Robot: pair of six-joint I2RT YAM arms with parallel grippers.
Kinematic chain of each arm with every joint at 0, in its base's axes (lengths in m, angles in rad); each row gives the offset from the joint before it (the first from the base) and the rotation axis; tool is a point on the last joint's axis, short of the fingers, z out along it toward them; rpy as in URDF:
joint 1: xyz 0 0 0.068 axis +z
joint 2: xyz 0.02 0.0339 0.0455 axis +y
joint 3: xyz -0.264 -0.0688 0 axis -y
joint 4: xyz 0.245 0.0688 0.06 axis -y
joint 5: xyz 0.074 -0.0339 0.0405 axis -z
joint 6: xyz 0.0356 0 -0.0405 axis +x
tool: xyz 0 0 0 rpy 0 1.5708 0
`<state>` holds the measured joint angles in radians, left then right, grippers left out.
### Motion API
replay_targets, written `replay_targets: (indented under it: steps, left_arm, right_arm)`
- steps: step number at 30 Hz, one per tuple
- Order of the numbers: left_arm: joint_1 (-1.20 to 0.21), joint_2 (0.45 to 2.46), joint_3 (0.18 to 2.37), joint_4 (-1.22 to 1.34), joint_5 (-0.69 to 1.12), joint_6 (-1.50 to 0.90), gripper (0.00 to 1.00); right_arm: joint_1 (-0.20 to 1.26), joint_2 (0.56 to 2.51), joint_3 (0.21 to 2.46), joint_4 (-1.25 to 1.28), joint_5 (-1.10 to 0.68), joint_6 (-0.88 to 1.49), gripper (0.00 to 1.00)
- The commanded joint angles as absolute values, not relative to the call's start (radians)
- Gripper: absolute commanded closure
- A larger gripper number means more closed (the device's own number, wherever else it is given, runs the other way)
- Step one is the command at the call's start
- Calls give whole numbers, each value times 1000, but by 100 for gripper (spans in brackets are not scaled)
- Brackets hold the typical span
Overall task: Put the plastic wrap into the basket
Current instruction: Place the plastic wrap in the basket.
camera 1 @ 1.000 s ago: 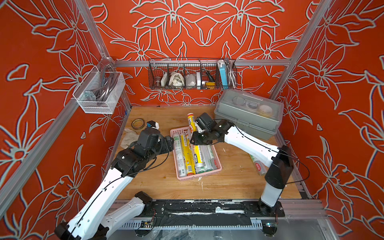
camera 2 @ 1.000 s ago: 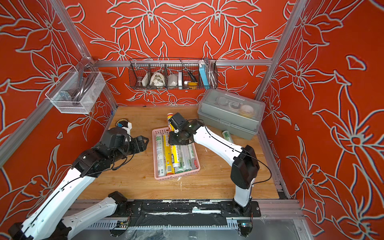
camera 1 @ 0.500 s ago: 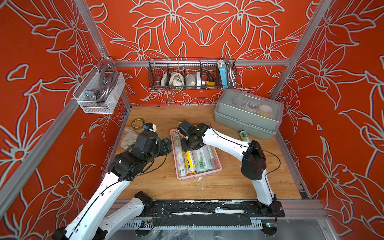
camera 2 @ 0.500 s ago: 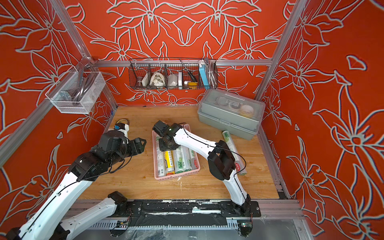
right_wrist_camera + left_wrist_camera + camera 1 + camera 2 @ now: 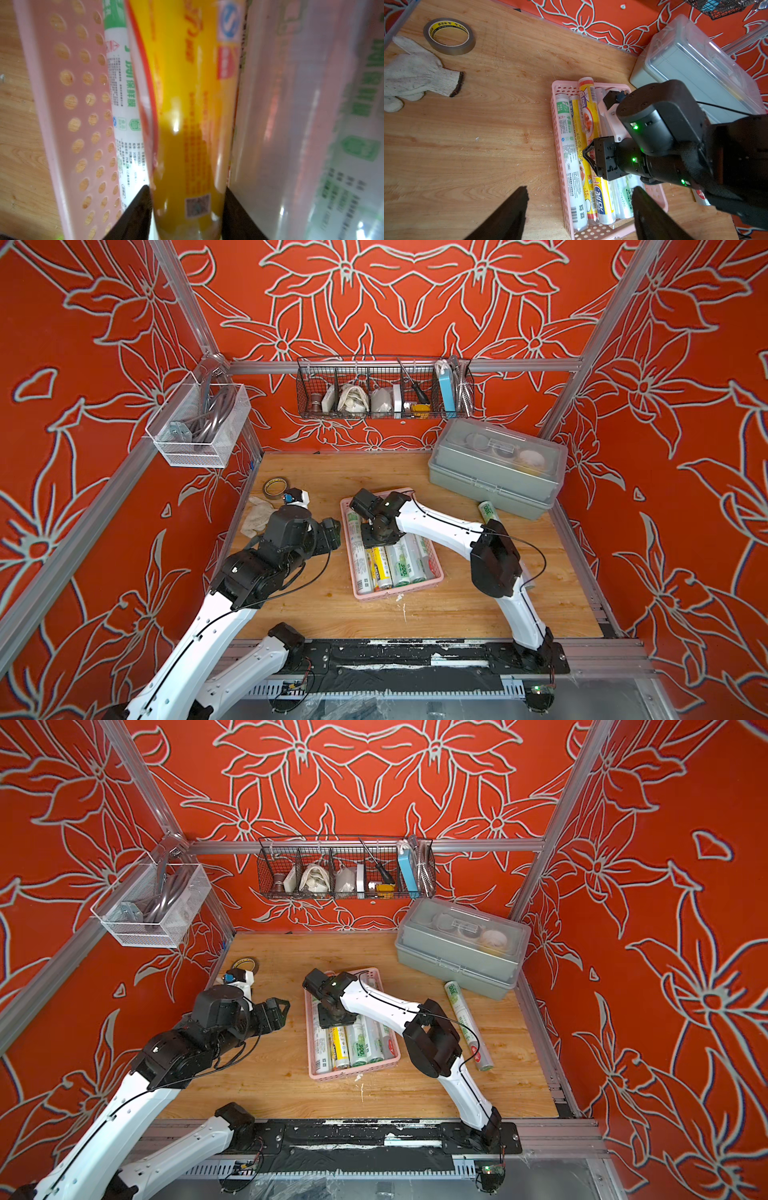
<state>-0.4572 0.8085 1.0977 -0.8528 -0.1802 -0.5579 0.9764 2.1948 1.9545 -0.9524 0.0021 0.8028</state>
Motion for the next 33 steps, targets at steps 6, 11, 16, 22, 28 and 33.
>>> replay_targets:
  steps: [6,11,16,22,28,33]
  left_arm:
    - [-449,790,1109,-853,-176,-547,21]
    - [-449,788,1116,-856,-181,-541,21]
    - [-449,788,1118,-859,-187,-531,21]
    - [-448,798,1084,-821,-187,-524,20]
    - [-448,871,1036,-764,-141,-558,20]
    - [-448,927,1015,-720,-103,-593,20]
  right_arm:
    - [976,2151,2000,-1030,105,801,42]
    - [976,2119,2023,-1057,128,789,39]
    - [976,2064,2034,-1101,161,776,39]
    - [974,1971,2010,-1111,193,744,39]
    - [939,1841,1914,-1123,226,702,40]
    - [873,1705,1765,-1099,244,629,41]
